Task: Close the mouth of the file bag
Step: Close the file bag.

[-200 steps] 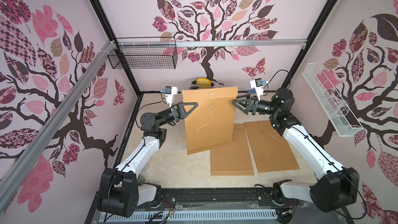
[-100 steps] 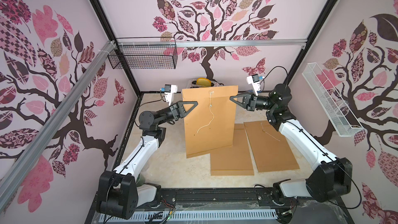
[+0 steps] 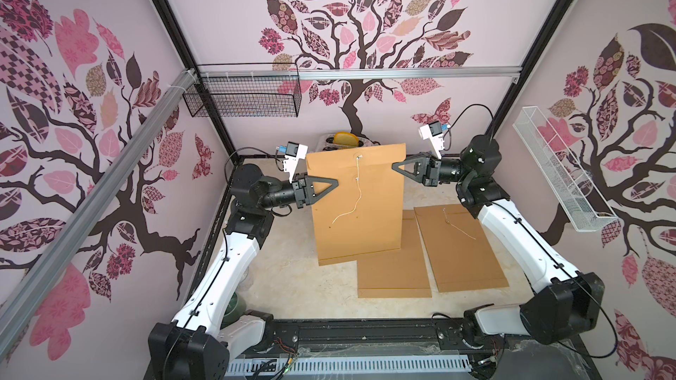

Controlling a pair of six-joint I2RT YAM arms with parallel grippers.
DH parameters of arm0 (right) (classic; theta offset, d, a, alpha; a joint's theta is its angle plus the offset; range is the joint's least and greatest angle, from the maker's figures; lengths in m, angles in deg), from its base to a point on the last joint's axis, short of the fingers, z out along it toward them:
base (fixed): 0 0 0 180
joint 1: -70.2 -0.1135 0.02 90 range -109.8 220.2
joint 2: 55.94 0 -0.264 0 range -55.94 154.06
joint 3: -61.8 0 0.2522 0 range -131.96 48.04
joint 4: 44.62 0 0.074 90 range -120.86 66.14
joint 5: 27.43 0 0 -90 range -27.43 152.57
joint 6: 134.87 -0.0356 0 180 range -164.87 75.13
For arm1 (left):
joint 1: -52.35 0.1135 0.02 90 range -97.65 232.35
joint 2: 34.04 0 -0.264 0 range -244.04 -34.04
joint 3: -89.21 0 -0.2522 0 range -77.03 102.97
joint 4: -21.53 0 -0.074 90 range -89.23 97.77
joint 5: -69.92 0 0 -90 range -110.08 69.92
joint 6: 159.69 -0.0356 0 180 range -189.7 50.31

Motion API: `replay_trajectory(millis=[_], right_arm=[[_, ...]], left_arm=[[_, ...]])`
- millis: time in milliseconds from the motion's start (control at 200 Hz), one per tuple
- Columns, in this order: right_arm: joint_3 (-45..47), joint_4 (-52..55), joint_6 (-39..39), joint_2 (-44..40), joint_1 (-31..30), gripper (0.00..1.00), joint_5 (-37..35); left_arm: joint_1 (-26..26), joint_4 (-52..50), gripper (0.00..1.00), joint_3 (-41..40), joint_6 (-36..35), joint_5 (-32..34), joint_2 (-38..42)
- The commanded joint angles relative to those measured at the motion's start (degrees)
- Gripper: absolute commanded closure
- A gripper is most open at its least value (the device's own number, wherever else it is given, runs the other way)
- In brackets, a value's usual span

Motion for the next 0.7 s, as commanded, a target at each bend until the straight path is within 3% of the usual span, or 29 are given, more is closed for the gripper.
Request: replay_trajectory(millis=[0,130,375,465,695], right_arm=[[-1.42,-0.60,-1.16,-0.61,0.35,1.00,0.54],[-1.93,2.57,1.06,-0.95,0.58,1.00,0.85],[-1.75,4.72,2.98,-1.58,1.49,1.00,0.81],[-1.79,4.76,2.94,-1.44,1.61,1.00,1.00],[-2.59,3.00,0.48,0.03,1.52,1.00,2.24]], left_arm=[[0.20,-4.42,0.73,-0.43,-3.71,-1.12,-0.24],[0.53,0.77,0.82,0.02,-0.72,-0.44,-0.77],[2.24,5.58,0.81,-1.03,2.22,0.54,0.50],[3.14,7.75,0.85,-1.67,3.45,-0.42,0.83],[2.96,3.63,0.69,-0.27,0.62,-3.44,-0.36]])
